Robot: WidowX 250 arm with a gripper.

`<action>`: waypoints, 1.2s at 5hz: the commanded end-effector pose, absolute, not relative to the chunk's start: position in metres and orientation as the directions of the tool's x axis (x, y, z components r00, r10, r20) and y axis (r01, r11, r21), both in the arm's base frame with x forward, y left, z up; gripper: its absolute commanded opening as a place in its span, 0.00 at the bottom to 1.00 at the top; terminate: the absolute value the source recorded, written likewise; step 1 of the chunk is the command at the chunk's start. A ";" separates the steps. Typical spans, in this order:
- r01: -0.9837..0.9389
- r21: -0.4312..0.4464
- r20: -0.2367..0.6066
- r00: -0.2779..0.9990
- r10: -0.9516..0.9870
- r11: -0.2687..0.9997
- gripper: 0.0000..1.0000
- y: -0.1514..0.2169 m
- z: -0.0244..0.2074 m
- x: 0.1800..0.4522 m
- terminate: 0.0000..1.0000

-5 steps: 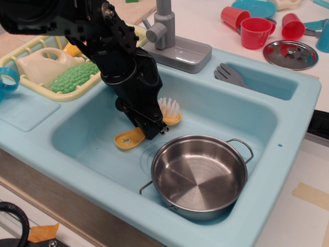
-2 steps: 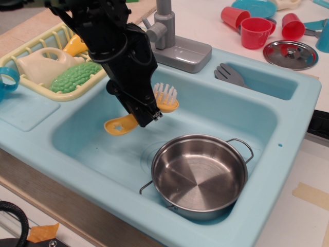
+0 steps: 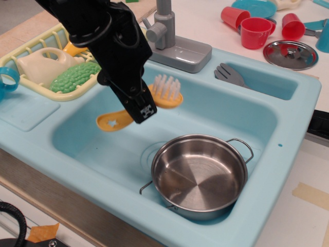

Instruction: Put brush into pot or pan

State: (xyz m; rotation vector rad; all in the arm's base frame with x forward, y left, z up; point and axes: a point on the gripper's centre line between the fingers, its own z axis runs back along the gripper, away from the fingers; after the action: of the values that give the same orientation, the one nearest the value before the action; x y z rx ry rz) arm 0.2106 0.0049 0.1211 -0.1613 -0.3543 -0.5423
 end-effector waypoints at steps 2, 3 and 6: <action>0.653 -0.187 0.325 0.746 -0.581 0.734 0.00 -0.025 0.125 0.208 0.00; 0.666 -0.244 0.305 0.743 -0.596 0.705 0.00 -0.035 0.119 0.209 0.00; 0.666 -0.365 0.316 0.746 -0.586 0.650 1.00 -0.040 0.106 0.200 0.00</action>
State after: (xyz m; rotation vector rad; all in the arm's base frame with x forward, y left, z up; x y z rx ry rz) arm 0.1993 -0.0408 0.1029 -0.4884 -0.1646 -0.7169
